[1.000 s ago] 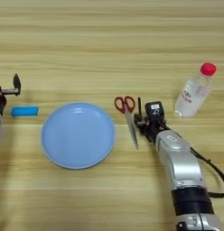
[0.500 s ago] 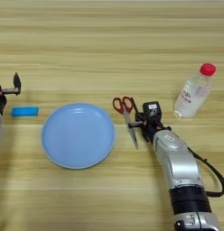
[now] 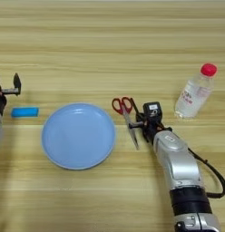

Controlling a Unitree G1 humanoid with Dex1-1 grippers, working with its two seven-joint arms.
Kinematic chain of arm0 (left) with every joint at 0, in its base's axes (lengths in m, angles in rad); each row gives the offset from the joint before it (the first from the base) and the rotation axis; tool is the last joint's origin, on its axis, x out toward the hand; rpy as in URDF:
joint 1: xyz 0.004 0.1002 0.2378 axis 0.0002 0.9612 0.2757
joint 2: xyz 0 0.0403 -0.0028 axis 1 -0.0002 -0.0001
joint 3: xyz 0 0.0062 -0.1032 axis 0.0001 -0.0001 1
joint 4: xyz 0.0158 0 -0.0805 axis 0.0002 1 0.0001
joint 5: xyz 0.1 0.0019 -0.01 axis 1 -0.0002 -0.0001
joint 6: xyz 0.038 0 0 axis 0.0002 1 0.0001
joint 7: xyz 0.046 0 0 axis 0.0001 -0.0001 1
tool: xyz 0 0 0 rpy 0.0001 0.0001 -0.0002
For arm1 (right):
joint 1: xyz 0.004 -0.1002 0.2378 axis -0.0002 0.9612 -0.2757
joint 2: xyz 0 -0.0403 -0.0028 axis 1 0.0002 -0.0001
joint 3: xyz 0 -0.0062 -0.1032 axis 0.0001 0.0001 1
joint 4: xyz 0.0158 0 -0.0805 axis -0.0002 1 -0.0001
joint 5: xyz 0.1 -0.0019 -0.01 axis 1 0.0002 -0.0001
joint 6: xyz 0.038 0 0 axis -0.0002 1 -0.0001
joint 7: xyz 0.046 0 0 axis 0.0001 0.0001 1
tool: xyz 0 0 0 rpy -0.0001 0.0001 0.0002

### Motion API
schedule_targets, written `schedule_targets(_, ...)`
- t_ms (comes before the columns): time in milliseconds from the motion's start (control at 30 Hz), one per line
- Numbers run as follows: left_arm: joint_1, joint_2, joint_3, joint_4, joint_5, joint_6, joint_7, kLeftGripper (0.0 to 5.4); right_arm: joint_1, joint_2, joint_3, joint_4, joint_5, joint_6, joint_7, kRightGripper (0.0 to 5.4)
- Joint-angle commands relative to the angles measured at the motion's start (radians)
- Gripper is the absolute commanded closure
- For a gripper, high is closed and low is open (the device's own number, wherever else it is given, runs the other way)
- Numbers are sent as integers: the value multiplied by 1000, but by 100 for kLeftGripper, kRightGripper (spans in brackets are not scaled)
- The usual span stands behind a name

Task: Move the objects on the table

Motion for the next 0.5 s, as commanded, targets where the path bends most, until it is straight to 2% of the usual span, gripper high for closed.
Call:
schedule_targets(33, 6, 0, -3, -6, 1, 14, 0, 0, 60, -4, 5, 21, -26, 51, -22, 509)
schedule_targets(233, 5, -1, -5, -3, 3, 14, 0, 0, 60, 12, -15, -47, 4, 48, -20, 509)
schedule_targets(500, 7, -3, -9, -6, 4, 16, 4, 0, 78, 21, -19, -153, 13, 51, -20, 509)
